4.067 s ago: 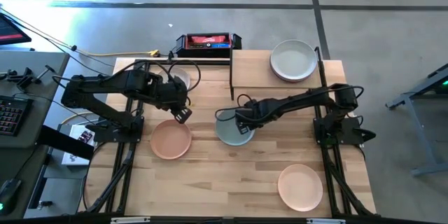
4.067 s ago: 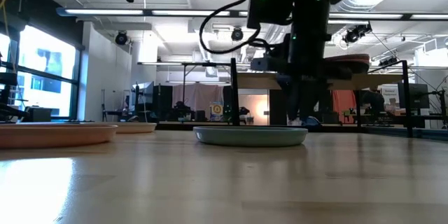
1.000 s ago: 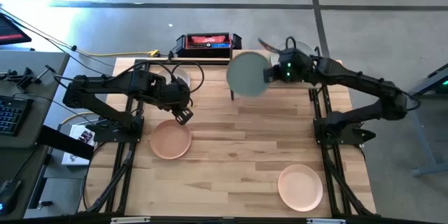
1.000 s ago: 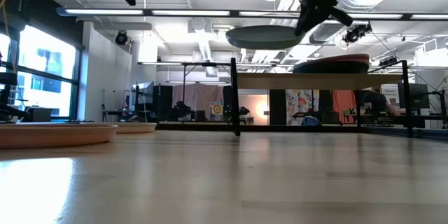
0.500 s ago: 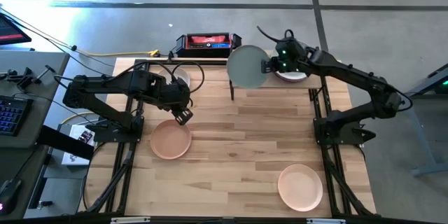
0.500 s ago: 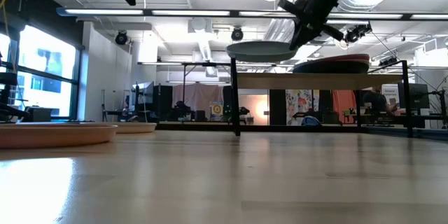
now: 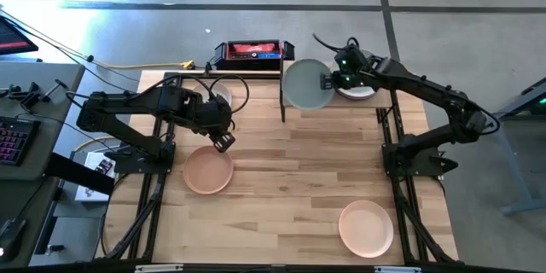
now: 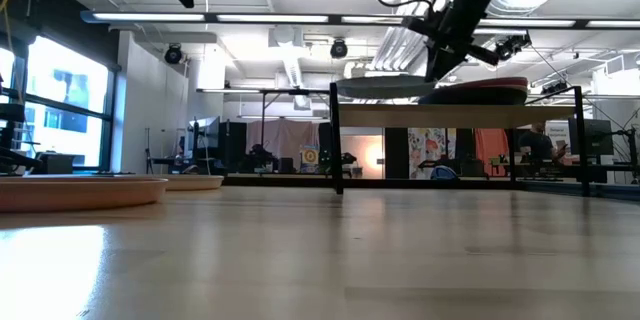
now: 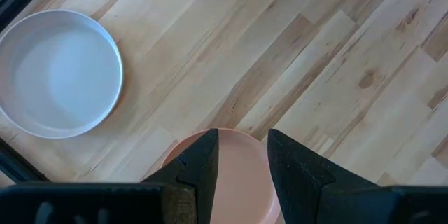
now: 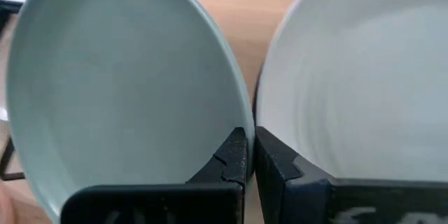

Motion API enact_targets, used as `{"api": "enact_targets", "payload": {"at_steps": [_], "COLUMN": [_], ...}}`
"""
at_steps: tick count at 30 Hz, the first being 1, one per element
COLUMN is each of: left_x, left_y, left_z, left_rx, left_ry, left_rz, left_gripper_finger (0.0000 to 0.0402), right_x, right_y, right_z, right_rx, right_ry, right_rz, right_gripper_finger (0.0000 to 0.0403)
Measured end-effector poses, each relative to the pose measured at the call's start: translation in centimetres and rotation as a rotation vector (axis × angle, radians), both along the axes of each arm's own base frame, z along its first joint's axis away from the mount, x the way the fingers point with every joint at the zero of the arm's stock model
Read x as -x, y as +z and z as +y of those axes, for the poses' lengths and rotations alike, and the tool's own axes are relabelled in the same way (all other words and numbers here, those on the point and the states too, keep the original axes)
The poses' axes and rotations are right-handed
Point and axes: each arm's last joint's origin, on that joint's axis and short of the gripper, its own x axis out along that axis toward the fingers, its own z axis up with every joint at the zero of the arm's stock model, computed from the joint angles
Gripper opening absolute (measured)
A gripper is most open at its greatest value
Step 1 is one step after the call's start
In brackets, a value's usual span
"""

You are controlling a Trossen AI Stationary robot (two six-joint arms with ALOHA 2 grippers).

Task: Place and stack plates onto a shelf
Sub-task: Put the light blue plate on the shelf

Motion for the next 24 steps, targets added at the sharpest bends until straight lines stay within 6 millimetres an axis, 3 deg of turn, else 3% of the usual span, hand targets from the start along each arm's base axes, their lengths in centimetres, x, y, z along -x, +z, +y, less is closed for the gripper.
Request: {"api": "enact_targets", "payload": {"at_steps": [24], "left_x": [0.0], "left_y": [0.0], "left_z": [0.0], "left_rx": [-0.003], "left_ry": [-0.009], "left_rz": [0.002], "left_gripper_finger": [0.0111], "right_x": [0.8], "right_y": [0.0], "right_z": [-0.8], "right_rx": [0.025], "right_ry": [-0.04], "right_rz": [0.038], "right_gripper_finger": [0.0]}}
